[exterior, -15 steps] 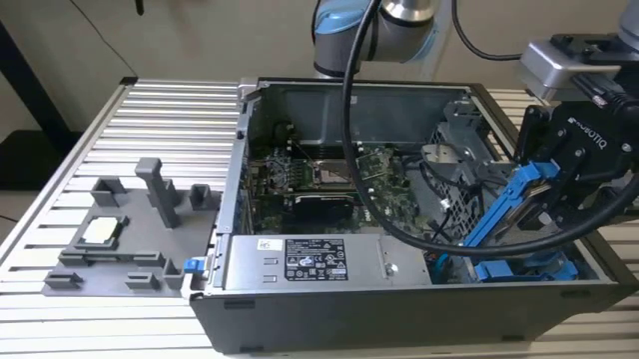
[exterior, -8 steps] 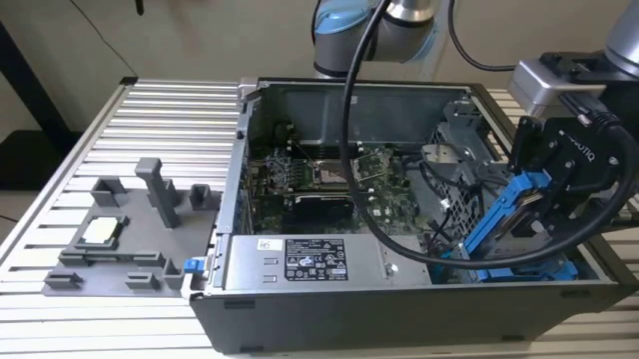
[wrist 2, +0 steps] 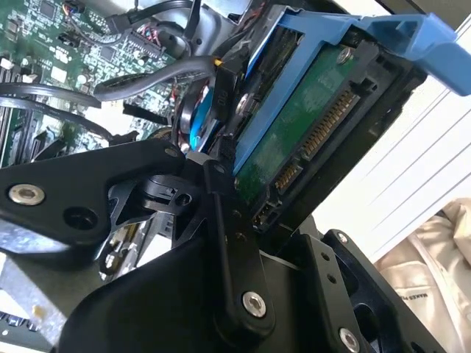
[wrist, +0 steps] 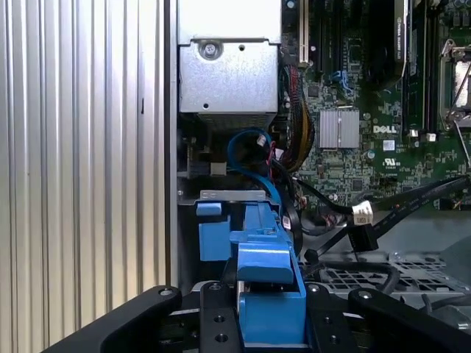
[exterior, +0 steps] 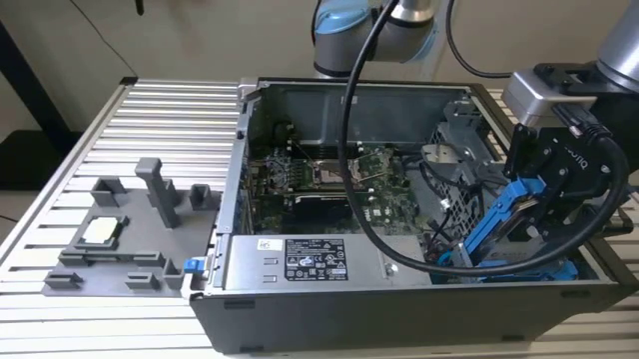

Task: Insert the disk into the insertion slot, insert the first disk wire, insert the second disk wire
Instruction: 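Insert the disk into the insertion slot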

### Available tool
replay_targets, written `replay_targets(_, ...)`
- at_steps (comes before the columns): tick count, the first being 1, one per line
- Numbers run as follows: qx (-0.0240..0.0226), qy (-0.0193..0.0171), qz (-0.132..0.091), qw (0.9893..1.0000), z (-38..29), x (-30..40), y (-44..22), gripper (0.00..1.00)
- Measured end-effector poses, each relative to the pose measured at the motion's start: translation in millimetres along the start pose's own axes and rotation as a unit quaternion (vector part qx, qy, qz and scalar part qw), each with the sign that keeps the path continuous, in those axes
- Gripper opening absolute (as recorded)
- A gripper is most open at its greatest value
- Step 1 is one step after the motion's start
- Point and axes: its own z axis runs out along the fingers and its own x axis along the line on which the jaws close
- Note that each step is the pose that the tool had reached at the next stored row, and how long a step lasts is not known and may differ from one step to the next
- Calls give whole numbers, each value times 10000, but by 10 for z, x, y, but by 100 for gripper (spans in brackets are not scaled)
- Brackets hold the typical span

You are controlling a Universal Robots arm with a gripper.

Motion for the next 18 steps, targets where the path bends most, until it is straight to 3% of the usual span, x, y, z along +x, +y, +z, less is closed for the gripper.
replay_targets(5,0,-1,-1,10000,1,0,0,33)
replay_targets(7,0,-1,-1,10000,1,0,0,34)
replay_targets(8,0,0,-1,10000,1,0,0,41)
replay_targets(12,0,-1,1,10000,-2,0,0,41)
replay_targets(15,-2,-1,2,10000,-66,0,3,41)
replay_targets(18,-2,-1,2,10000,-174,0,7,41)
